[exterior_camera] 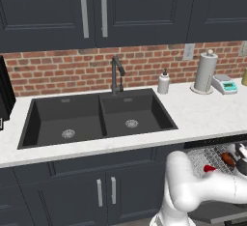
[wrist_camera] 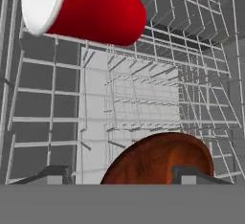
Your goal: Pick up the cup and bowl from the counter, place them in the dishwasher, and close the dishwasher door.
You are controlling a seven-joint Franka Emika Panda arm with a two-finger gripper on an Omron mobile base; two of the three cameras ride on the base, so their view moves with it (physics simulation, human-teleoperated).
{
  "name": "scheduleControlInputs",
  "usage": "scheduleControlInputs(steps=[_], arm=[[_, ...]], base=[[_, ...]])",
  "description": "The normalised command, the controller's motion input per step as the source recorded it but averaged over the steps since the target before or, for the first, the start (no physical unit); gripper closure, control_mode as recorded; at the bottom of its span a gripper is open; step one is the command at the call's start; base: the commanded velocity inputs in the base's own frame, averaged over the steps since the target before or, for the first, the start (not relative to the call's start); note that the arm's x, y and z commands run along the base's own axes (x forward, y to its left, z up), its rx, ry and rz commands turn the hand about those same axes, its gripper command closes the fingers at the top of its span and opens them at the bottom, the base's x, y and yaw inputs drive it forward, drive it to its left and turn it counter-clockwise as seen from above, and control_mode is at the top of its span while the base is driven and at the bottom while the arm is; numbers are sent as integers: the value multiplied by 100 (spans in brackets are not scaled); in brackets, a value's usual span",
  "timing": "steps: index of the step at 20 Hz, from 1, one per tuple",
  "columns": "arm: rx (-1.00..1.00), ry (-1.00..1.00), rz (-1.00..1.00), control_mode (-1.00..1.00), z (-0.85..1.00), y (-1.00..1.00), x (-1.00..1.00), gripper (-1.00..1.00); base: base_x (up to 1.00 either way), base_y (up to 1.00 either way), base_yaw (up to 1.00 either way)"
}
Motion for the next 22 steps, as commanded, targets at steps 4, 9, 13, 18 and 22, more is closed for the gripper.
scheduleControlInputs(steps=[4,9,13,18,22], arm=[[3,-23,0,-100,8,-5,-72,-100],[0,-4,-10,-100,51,0,-98,-100],[0,0,-12,-100,60,0,-100,-100],[0,0,-13,-100,41,0,-100,-100],[0,0,-10,-100,52,0,-100,-100]], base=[[0,0,0],[0,0,0],[0,0,0],[0,0,0],[0,0,0]])
